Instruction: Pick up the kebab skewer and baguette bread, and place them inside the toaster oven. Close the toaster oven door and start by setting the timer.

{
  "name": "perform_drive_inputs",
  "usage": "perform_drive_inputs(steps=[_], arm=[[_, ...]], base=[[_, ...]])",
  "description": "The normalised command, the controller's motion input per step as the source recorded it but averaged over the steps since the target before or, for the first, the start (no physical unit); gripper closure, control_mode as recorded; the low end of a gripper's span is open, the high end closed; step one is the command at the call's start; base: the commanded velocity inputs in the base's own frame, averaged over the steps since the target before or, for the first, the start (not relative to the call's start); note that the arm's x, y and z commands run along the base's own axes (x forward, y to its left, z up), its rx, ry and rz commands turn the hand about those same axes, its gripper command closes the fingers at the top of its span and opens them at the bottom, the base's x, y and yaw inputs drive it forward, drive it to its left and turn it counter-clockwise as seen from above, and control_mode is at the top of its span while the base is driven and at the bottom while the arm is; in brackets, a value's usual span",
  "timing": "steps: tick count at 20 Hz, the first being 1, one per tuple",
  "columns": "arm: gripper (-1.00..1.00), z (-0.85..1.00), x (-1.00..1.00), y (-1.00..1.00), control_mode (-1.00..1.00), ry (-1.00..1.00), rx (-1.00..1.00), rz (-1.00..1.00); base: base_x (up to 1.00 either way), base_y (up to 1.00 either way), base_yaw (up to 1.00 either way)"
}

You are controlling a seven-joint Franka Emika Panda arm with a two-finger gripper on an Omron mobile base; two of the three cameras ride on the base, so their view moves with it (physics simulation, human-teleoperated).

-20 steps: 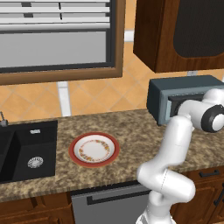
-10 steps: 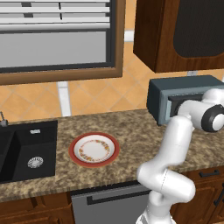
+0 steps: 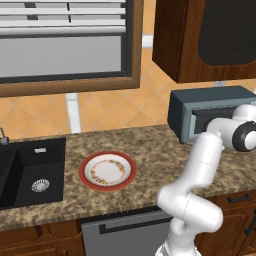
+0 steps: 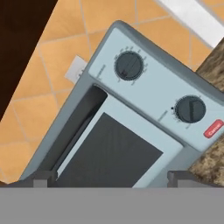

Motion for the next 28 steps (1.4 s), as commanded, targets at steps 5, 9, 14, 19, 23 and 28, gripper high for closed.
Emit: perform_drive_inputs(steps=[5,9,14,19,23,28], arm=[[-1.00,-0.09,0.05,-0.08,-1.00,0.00,0.00,-0.01],[-1.00,-0.20,0.00,0.00,-1.00,0.00,0.01,0.00],[-1.00,-0.05,0.18,0.00,-1.00,0.00,0.00,0.00],[-1.00,-0.01,0.27,0.00,-1.00,0.00,0.00,0.00],[-1.00,-0.10,0.18,-0.05,-1.00,0.00,0.00,0.00],[-1.00,-0.16,0.10,-0.14,-1.00,0.00,0.00,-0.01]], base=[[0.00,0.00,0.00],[0.00,0.00,0.00],[0.00,0.00,0.00],[0.00,0.00,0.00],[0.00,0.00,0.00],[0.00,0.00,0.00]])
